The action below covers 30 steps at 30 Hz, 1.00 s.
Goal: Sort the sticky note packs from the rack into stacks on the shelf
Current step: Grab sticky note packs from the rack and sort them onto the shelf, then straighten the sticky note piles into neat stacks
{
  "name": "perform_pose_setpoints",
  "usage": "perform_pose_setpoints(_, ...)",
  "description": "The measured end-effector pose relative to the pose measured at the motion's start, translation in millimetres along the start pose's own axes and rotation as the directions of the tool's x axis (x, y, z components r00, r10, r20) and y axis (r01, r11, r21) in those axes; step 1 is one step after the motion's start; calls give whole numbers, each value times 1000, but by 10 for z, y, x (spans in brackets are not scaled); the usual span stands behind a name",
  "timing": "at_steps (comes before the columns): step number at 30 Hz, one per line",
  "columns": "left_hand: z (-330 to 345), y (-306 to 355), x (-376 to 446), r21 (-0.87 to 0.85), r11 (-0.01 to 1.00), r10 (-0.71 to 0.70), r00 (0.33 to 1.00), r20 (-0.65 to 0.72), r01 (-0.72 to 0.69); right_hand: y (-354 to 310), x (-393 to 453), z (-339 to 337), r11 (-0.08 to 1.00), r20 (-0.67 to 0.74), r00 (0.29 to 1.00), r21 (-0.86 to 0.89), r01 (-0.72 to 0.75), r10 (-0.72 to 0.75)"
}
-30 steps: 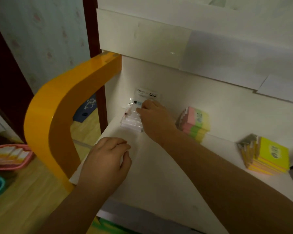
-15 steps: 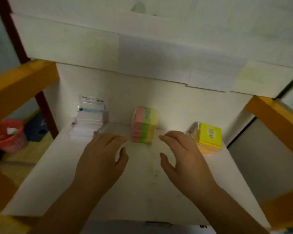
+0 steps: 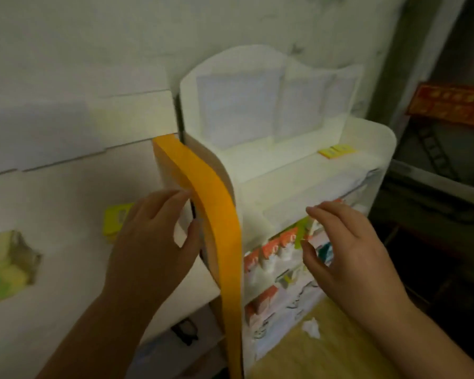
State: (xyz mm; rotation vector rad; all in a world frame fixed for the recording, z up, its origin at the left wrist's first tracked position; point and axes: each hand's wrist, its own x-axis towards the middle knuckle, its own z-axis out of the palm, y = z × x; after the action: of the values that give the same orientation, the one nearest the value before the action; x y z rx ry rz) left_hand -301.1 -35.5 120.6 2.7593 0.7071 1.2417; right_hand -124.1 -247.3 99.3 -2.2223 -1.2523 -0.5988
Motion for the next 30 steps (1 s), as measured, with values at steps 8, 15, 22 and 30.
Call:
perform_pose_setpoints(8, 1000, 1440, 188, 45, 998, 34, 949, 313, -51, 1552, -472, -448, 952, 152, 948, -175, -252, 279)
perform_pose_setpoints(15, 1682, 2035, 315, 24, 997, 52, 851, 523, -76, 2242, -681, -551, 879, 243, 846, -192, -437, 474)
perform_pose_setpoints(22, 2551, 2390, 714, -98, 988, 152, 839, 522, -119, 2739, -462, -355, 825, 311, 768, -300, -479, 559)
perform_pose_setpoints(30, 3726, 2522, 1567, -191, 970, 226, 859, 459, -152, 3384, 241, -64, 801, 291, 770, -411, -435, 568)
